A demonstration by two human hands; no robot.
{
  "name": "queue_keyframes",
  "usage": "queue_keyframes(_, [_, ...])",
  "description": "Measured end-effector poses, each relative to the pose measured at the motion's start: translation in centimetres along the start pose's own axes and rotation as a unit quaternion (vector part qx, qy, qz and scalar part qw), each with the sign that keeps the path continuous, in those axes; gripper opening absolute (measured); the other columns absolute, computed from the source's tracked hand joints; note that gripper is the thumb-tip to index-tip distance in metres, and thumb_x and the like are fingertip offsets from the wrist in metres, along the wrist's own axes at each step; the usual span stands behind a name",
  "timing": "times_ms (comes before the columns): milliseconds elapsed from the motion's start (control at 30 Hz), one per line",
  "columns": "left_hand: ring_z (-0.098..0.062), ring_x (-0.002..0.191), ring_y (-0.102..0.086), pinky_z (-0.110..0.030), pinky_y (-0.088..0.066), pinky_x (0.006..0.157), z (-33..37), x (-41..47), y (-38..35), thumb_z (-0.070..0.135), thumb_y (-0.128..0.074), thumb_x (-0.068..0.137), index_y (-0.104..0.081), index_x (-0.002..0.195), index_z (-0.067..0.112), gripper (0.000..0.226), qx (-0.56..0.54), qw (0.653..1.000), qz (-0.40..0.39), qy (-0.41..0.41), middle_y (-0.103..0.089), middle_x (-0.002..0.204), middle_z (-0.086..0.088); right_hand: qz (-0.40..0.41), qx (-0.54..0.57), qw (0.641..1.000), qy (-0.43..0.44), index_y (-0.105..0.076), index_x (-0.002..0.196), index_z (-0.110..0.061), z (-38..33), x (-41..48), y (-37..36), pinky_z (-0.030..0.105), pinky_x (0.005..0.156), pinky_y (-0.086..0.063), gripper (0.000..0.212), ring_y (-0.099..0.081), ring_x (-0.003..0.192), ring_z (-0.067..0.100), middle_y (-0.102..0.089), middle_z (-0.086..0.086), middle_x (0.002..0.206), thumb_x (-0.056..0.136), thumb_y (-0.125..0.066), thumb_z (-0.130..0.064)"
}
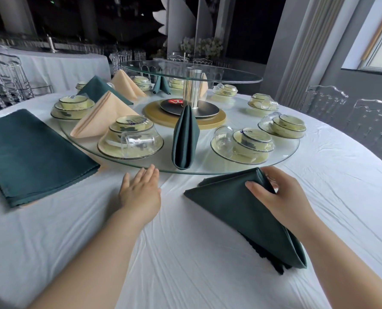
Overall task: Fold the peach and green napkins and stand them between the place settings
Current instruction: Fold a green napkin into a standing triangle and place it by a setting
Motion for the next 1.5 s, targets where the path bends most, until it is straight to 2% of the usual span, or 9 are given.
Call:
queue_keyframes(200, [-0.014, 0.143, 0.0, -0.033, 0.002, 0.114, -1.9, 0.4, 0.3, 0.022, -0.021, 0.1, -0.005, 0.147, 0.015, 0.05, -0.048, 0.995, 0.032, 0.083, 0.003, 0.156, 0.0, -0.013, -0.002, 1.0, -0.014, -0.052, 0.075, -0.038, -0.3, -0.4, 0.1, 0.012, 0.062, -0.039, 0.024, -0.057, 0.075, 0.003, -0.062, -0.015, 0.08, 0.079, -0.065, -0.018])
queue_keyframes(333, [-0.02, 0.139, -0.014, -0.029, -0.002, 0.111, -2.2, 0.6, 0.8, 0.022, -0.027, 0.098, -0.014, 0.145, 0.013, 0.049, -0.092, 0.986, 0.095, 0.103, -0.015, 0.152, -0.003, -0.012, 0.01, 1.0, -0.024, -0.054, 0.08, -0.038, 0.0, -1.0, 0.5, 0.002, 0.063, -0.038, 0.025, -0.053, 0.076, -0.013, -0.061, -0.02, 0.084, 0.077, -0.067, -0.017])
queue_keyframes(500, [-0.02, 0.135, -0.03, -0.025, 0.001, 0.106, 1.3, -0.5, 1.3, 0.035, -0.008, 0.08, -0.04, 0.137, 0.011, 0.07, -0.132, 0.968, 0.187, -0.108, -0.038, 0.145, -0.004, 0.01, 0.002, 1.0, -0.023, -0.05, 0.077, -0.037, -0.4, -1.2, 0.4, 0.002, 0.062, -0.037, 0.029, -0.049, 0.072, -0.015, -0.057, -0.02, 0.08, 0.077, -0.067, -0.014])
queue_keyframes(633, [-0.003, 0.141, 0.001, -0.02, 0.014, 0.107, 3.3, -0.6, 0.0, 0.036, 0.002, 0.083, -0.013, 0.146, 0.024, 0.066, -0.095, 0.972, 0.088, -0.198, -0.004, 0.155, 0.01, 0.051, 0.019, 0.998, -0.021, -0.049, 0.077, -0.04, -0.5, -1.5, 0.0, 0.002, 0.064, -0.037, 0.033, -0.049, 0.072, -0.013, -0.056, -0.02, 0.079, 0.078, -0.066, -0.012])
queue_keyframes(733, [-0.001, 0.14, 0.008, -0.02, 0.015, 0.107, 3.4, -0.6, -0.4, 0.03, -0.012, 0.101, -0.006, 0.147, 0.025, 0.047, -0.102, 0.974, 0.04, -0.196, 0.005, 0.154, 0.012, 0.045, 0.022, 0.998, -0.028, -0.049, 0.076, -0.042, -0.4, -1.6, -0.1, 0.003, 0.064, -0.037, 0.033, -0.051, 0.075, -0.013, -0.058, -0.021, 0.08, 0.077, -0.067, -0.014])
queue_keyframes(933, [-0.003, 0.141, 0.006, -0.024, 0.011, 0.11, 2.8, -0.5, -0.6, 0.029, -0.018, 0.101, -0.004, 0.147, 0.025, 0.048, -0.081, 0.982, 0.031, -0.171, 0.006, 0.155, 0.009, 0.011, 0.033, 0.997, -0.062, -0.051, 0.079, -0.038, 0.2, -1.6, -0.1, 0.008, 0.063, -0.039, 0.026, -0.055, 0.079, -0.002, -0.06, -0.017, 0.084, 0.08, -0.063, -0.015])
queue_keyframes(1167, [-0.008, 0.142, 0.007, -0.028, 0.007, 0.113, 2.0, -0.1, -0.8, 0.035, -0.021, 0.1, -0.004, 0.147, 0.02, 0.053, -0.046, 0.995, 0.014, -0.091, 0.01, 0.155, 0.007, 0.058, 0.022, 0.996, -0.058, -0.053, 0.065, -0.027, 0.5, -1.6, 1.1, 0.007, 0.057, -0.037, 0.027, -0.05, 0.06, -0.005, -0.059, -0.013, 0.059, 0.082, -0.06, -0.006])
queue_keyframes(1400, [-0.016, 0.137, -0.02, -0.029, -0.003, 0.113, 0.5, 0.0, 0.3, 0.024, -0.029, 0.097, -0.027, 0.14, 0.014, 0.044, -0.022, 0.996, 0.089, 0.007, -0.025, 0.149, -0.002, 0.138, 0.066, 0.986, -0.068, -0.056, 0.066, -0.025, 1.0, -1.8, 3.7, 0.01, 0.053, -0.035, 0.024, -0.05, 0.059, 0.002, -0.058, -0.015, 0.062, 0.084, -0.059, -0.009])
queue_keyframes(1500, [-0.016, 0.135, -0.024, -0.028, -0.002, 0.11, 1.1, -0.3, 0.6, 0.029, -0.014, 0.09, -0.032, 0.139, 0.013, 0.054, -0.062, 0.99, 0.122, -0.033, -0.032, 0.145, -0.004, 0.169, 0.075, 0.98, -0.074, -0.056, 0.066, -0.026, 0.9, -1.0, 3.6, 0.009, 0.054, -0.036, 0.024, -0.051, 0.059, 0.0, -0.059, -0.015, 0.06, 0.084, -0.059, -0.012])
Point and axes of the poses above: each hand's wrist, its own x-axis towards the middle knuckle, its own y-axis out of the back of the hand, z = x × y, the point moved 3 cm from there along x, towards the middle knuckle
